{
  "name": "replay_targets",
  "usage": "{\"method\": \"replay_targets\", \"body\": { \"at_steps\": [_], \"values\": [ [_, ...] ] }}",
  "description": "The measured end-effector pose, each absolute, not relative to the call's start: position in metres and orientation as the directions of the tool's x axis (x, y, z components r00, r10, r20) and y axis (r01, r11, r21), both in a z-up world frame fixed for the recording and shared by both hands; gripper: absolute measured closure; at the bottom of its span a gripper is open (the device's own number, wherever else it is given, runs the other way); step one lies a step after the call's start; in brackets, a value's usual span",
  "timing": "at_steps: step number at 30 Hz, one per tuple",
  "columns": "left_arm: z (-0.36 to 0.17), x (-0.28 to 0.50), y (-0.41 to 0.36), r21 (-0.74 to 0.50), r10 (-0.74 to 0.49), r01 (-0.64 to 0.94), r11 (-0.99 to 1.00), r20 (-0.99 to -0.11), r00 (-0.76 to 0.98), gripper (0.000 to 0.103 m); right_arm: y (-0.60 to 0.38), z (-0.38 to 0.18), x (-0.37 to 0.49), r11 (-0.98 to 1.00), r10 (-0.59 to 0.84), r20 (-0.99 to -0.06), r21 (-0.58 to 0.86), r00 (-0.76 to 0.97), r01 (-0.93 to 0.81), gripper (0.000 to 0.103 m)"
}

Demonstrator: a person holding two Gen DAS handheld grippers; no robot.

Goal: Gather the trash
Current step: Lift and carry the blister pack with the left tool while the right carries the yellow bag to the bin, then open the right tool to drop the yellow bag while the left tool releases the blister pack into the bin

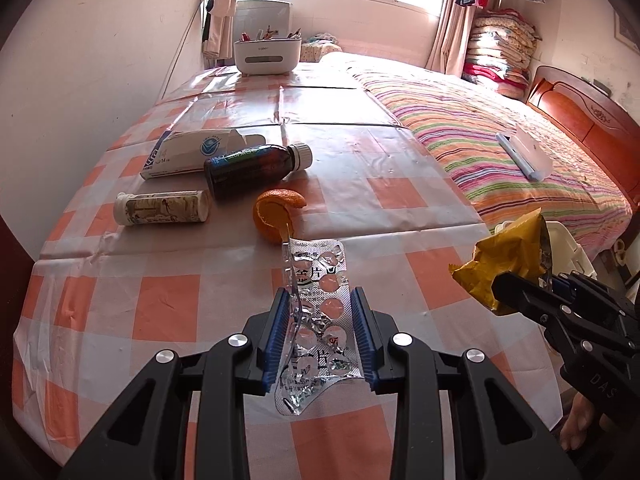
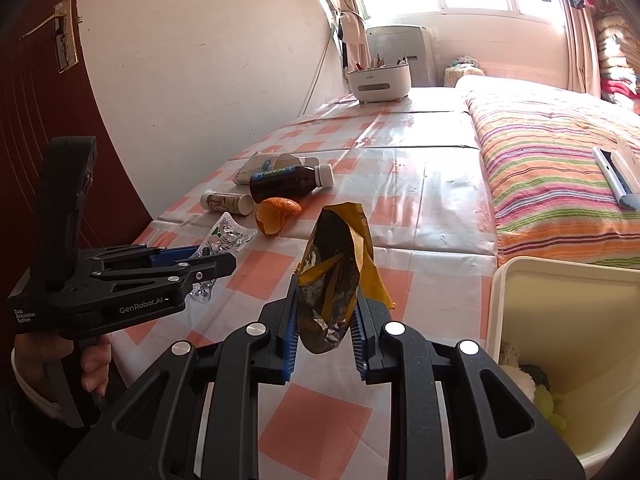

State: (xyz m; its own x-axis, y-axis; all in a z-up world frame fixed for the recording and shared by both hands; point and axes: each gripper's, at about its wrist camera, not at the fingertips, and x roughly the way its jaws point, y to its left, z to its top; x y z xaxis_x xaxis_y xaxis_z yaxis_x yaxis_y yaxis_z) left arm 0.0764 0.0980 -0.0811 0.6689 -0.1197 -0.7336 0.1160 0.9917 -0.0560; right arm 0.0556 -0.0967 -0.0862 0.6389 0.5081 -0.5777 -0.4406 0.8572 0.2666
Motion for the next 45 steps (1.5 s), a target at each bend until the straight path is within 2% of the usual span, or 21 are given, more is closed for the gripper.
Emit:
{"method": "replay_targets", "body": {
  "at_steps": [27, 45],
  "values": [
    [-0.068, 0.076, -0.014, -0.076, -0.292, 0.342, 0.936, -0.708, 0.642, 0.072, -0.193, -0.086, 0.054, 0.916, 0.38, -0.54, 0.332, 0.751, -0.224, 0.08],
    [-0.067, 0.079, -0.063, -0.1, -0.381, 0.447, 0.889, -0.702, 0.602, 0.072, -0.246, -0.083, 0.049, 0.924, 0.285, -0.519, 0.373, 0.806, -0.086, 0.08]
  ]
}}
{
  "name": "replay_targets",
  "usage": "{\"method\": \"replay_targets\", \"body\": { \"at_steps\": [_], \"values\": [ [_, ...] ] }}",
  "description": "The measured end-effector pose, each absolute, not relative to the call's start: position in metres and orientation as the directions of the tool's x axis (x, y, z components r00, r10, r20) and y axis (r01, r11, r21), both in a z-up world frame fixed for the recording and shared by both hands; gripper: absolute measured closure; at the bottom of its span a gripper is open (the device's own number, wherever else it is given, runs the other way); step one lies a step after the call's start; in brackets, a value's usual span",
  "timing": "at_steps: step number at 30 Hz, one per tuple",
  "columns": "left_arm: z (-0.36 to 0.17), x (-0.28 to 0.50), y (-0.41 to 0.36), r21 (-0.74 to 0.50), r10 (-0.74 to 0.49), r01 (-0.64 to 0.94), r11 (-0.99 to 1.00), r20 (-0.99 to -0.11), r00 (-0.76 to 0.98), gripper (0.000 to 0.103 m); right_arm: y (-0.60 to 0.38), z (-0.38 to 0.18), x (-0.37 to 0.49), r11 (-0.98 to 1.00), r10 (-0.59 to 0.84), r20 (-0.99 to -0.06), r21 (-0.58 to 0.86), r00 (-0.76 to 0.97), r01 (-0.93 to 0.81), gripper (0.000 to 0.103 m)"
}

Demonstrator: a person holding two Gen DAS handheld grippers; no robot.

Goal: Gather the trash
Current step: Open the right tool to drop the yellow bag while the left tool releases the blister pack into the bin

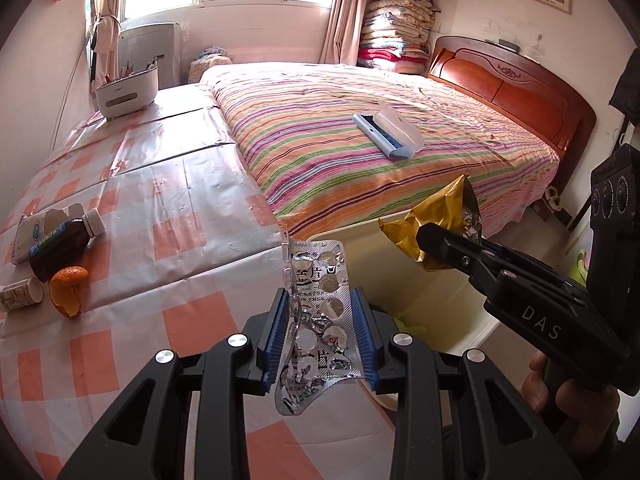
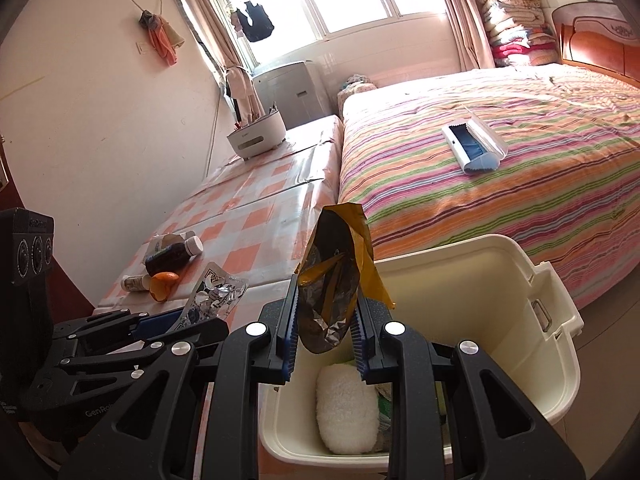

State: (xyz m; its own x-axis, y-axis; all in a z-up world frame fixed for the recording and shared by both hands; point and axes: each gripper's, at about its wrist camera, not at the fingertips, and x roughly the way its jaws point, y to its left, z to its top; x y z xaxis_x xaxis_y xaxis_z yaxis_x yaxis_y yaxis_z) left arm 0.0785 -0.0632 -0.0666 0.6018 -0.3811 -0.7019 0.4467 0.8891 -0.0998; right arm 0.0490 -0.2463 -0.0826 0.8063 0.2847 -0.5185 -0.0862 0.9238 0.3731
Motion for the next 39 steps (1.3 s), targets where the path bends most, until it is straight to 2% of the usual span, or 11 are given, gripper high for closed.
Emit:
{"method": "replay_targets", "body": {
  "at_steps": [6, 9, 17, 22, 36, 37, 39],
  "values": [
    [-0.07, 0.083, -0.078, -0.102, -0.395, 0.472, 0.876, -0.712, 0.58, 0.072, -0.267, -0.083, 0.046, 0.921, 0.246, -0.516, 0.388, 0.821, -0.033, 0.08],
    [-0.071, 0.086, -0.085, -0.1, -0.4, 0.485, 0.869, -0.718, 0.569, 0.072, -0.277, -0.084, 0.044, 0.913, 0.239, -0.512, 0.408, 0.825, -0.01, 0.073],
    [-0.072, 0.094, -0.098, -0.102, -0.42, 0.514, 0.851, -0.721, 0.551, 0.072, -0.292, -0.08, 0.041, 0.898, 0.203, -0.484, 0.438, 0.851, 0.034, 0.071],
    [-0.075, 0.097, -0.104, -0.114, -0.43, 0.524, 0.844, -0.728, 0.534, 0.072, -0.301, -0.078, 0.038, 0.886, 0.179, -0.463, 0.459, 0.868, 0.063, 0.058],
    [-0.079, 0.106, -0.122, -0.133, -0.457, 0.556, 0.82, -0.737, 0.498, 0.071, -0.314, -0.079, 0.04, 0.863, 0.156, -0.452, 0.495, 0.878, 0.102, 0.056],
    [-0.079, 0.107, -0.123, -0.135, -0.459, 0.562, 0.816, -0.742, 0.489, 0.07, -0.314, -0.079, 0.04, 0.861, 0.155, -0.453, 0.497, 0.878, 0.105, 0.055],
    [-0.079, 0.107, -0.126, -0.135, -0.46, 0.568, 0.812, -0.746, 0.481, 0.046, -0.315, -0.079, 0.042, 0.859, 0.15, -0.452, 0.501, 0.879, 0.111, 0.054]
  ]
}}
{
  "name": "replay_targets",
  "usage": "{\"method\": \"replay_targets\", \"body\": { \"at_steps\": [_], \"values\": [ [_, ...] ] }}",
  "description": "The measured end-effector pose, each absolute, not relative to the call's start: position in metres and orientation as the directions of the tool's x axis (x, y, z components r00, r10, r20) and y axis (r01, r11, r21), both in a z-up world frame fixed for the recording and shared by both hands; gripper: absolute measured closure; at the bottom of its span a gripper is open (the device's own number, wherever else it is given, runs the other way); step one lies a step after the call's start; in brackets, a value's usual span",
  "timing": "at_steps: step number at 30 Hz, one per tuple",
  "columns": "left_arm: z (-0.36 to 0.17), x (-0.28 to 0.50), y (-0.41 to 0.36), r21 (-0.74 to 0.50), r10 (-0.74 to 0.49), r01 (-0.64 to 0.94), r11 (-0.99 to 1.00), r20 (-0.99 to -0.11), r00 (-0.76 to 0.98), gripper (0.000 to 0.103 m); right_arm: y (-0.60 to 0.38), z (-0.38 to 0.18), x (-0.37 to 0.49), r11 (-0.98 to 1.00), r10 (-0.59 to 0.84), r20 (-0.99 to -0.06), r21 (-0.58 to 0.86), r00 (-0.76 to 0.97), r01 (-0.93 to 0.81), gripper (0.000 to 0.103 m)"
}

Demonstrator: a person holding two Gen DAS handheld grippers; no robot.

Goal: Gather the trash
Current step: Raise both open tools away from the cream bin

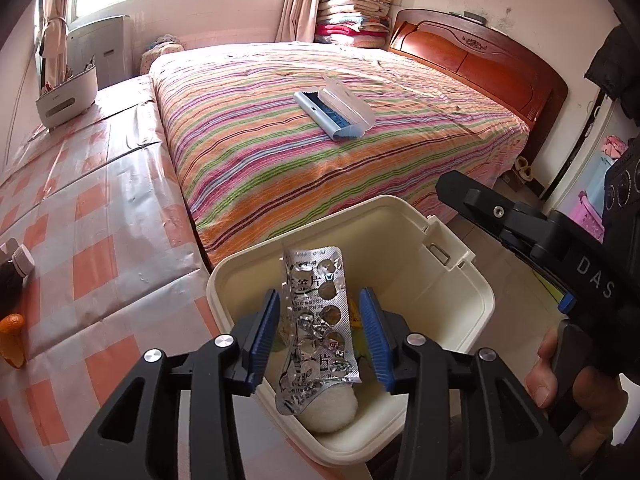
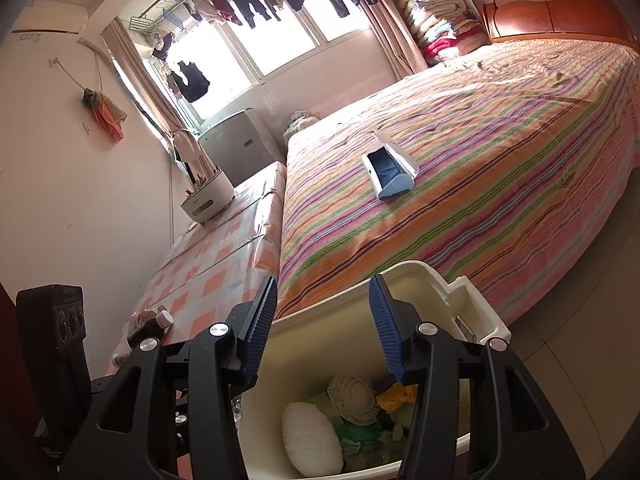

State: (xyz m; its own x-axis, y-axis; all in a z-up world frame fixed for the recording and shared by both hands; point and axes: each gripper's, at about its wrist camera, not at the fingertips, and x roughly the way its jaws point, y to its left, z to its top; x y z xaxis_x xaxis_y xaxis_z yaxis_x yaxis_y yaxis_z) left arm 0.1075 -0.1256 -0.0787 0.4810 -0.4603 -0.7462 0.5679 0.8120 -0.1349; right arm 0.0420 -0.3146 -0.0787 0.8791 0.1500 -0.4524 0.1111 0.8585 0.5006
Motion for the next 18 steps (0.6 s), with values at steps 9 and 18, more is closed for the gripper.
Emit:
{"method": "replay_targets", "body": {
  "at_steps": [9, 18],
  "values": [
    [-0.058, 0.112, -0.1, -0.152, -0.472, 0.53, 0.835, -0.692, 0.546, 0.033, -0.307, -0.074, 0.049, 0.851, 0.138, -0.438, 0.511, 0.888, 0.12, 0.046],
    [-0.037, 0.134, -0.02, -0.166, -0.377, 0.363, 0.917, -0.662, 0.648, 0.028, -0.264, -0.073, 0.075, 0.862, 0.208, -0.452, 0.503, 0.868, 0.055, 0.042]
  ]
}}
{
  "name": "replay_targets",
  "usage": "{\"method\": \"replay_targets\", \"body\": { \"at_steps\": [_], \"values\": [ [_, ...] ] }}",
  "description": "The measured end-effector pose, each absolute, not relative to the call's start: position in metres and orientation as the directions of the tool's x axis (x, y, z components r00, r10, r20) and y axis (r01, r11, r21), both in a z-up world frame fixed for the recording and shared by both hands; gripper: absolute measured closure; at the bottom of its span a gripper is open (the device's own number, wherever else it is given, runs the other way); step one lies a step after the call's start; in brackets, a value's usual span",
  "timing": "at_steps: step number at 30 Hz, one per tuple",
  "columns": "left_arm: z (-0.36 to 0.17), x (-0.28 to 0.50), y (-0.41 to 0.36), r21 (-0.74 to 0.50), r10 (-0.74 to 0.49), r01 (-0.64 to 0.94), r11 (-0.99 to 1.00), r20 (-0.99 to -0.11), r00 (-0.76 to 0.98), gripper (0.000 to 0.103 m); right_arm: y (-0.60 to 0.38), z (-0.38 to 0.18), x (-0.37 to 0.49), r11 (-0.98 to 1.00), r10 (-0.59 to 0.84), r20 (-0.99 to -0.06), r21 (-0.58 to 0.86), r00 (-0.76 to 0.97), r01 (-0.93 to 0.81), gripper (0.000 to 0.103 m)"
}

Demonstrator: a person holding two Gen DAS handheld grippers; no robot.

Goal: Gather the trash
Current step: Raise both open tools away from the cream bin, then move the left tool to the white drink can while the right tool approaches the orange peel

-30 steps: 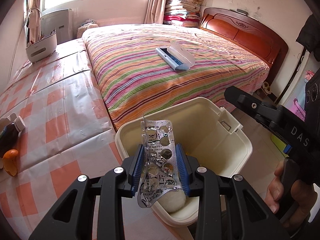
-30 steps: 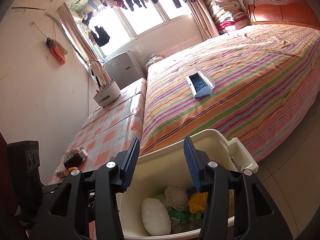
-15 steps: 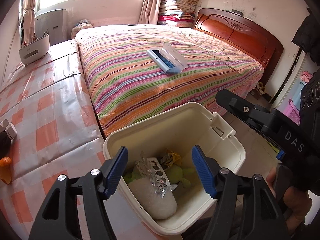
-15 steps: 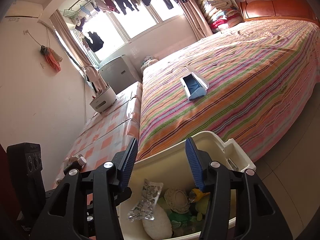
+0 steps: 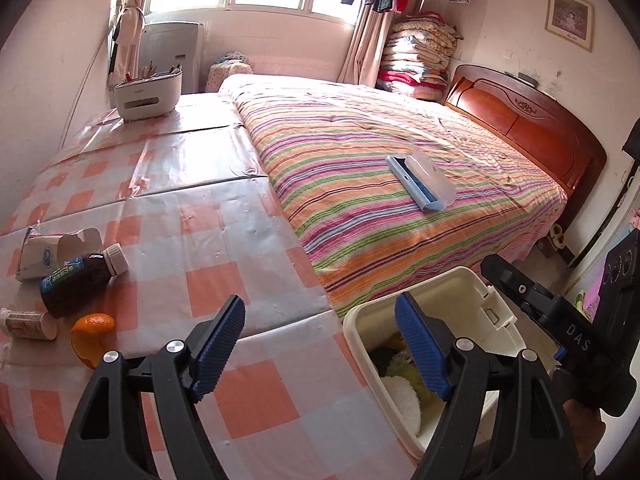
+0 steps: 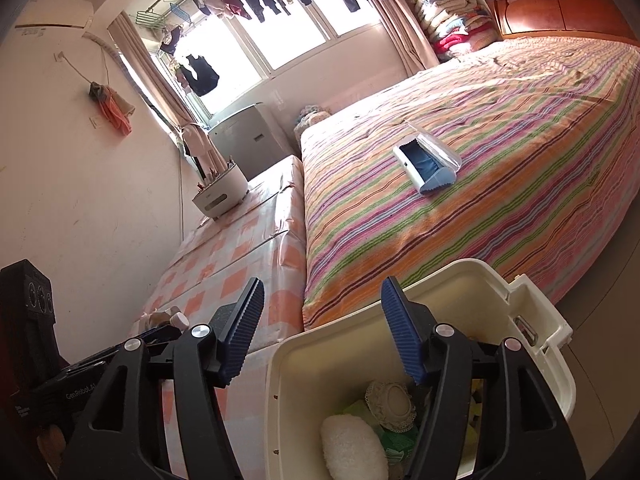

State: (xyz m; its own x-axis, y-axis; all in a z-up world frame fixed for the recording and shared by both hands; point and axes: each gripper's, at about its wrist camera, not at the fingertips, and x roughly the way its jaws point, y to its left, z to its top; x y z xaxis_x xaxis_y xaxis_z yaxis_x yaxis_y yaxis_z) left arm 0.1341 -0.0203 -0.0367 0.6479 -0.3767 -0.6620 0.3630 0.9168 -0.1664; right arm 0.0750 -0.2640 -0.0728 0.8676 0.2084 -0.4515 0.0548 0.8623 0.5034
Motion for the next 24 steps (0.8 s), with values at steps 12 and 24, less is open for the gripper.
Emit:
{"method": "replay_targets", "body": {
  "at_steps": [12, 24],
  "values": [
    [-0.03, 0.147, 0.092, -0.168, -0.205, 0.123, 0.978, -0.658, 0.725, 0.028, -0.169, -0.067, 0.109, 0.863, 0.376, -0.461, 0.489, 0.804, -0.123, 0.037],
    [-0.038, 0.156, 0.193, -0.223, -0.127, -0.041, 0.974, -0.685, 0.717, 0.028, -0.096, -0.082, 0.131, 0.859, 0.47, -0.528, 0.458, 0.707, -0.229, 0.036]
  ]
}}
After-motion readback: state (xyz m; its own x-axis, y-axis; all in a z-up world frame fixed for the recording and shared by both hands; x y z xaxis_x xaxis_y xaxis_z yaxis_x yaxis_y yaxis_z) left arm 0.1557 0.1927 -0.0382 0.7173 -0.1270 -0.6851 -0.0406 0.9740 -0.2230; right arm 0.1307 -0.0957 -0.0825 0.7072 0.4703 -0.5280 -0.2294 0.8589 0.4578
